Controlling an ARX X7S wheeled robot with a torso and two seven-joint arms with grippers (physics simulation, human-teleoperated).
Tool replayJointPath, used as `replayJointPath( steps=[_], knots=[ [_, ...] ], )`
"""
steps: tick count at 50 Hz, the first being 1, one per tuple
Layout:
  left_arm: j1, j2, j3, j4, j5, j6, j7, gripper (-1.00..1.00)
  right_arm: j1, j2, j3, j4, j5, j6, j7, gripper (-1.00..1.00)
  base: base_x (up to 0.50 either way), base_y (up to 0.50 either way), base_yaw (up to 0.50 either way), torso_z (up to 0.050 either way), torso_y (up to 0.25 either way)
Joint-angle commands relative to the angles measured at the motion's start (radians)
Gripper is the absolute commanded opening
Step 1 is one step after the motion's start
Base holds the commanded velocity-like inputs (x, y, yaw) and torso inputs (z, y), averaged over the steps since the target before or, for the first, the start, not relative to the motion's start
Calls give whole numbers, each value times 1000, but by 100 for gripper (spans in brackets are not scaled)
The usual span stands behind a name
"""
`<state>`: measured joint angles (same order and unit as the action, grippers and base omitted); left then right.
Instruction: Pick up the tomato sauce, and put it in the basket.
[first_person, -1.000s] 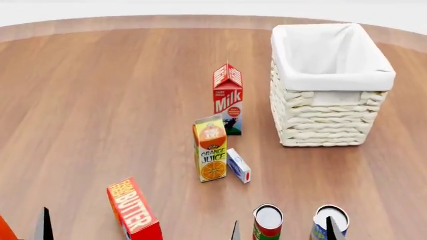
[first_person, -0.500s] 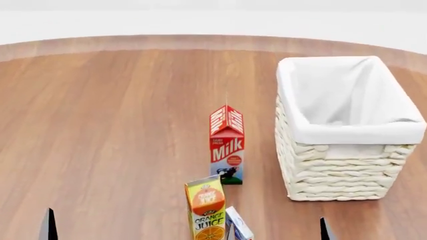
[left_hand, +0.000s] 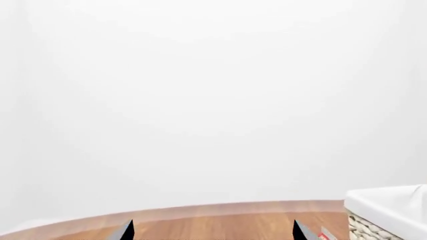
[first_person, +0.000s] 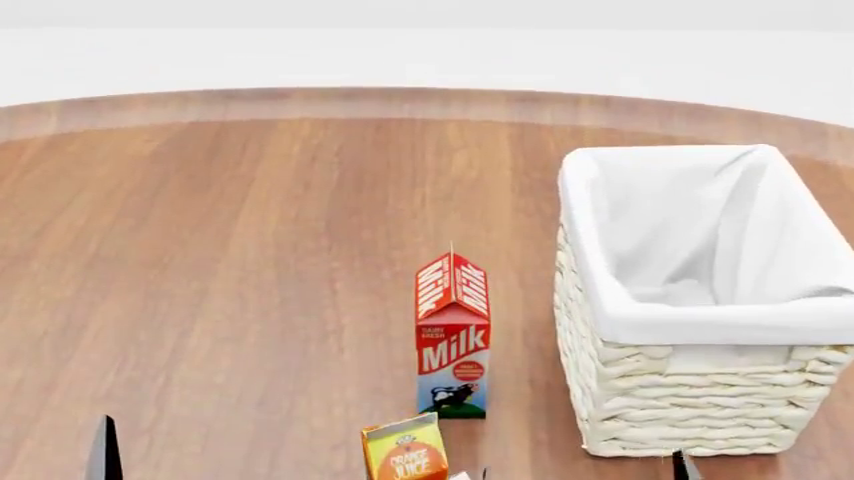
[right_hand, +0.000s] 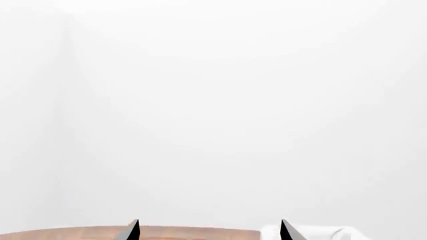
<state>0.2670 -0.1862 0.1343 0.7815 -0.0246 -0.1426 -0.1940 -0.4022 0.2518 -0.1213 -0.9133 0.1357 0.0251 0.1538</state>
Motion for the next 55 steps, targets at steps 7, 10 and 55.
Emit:
replayJointPath(
  steps=[7, 10, 55],
  knots=[
    [-13, -5, 19, -40, 14, 8, -23, 100, -345, 96, 289, 52, 105, -178, -21, 100, 0, 0, 0, 0, 0],
    [-17, -6, 22, -48, 14, 7, -26, 100, -383, -24, 363, 102, 84, -206, -165, 100, 0, 0, 0, 0, 0],
    [-21, -32, 73, -62, 28, 6, -56, 100, -261, -200, 229, 942, -15, -640, -359, 100, 0, 0, 0, 0, 0]
  ],
)
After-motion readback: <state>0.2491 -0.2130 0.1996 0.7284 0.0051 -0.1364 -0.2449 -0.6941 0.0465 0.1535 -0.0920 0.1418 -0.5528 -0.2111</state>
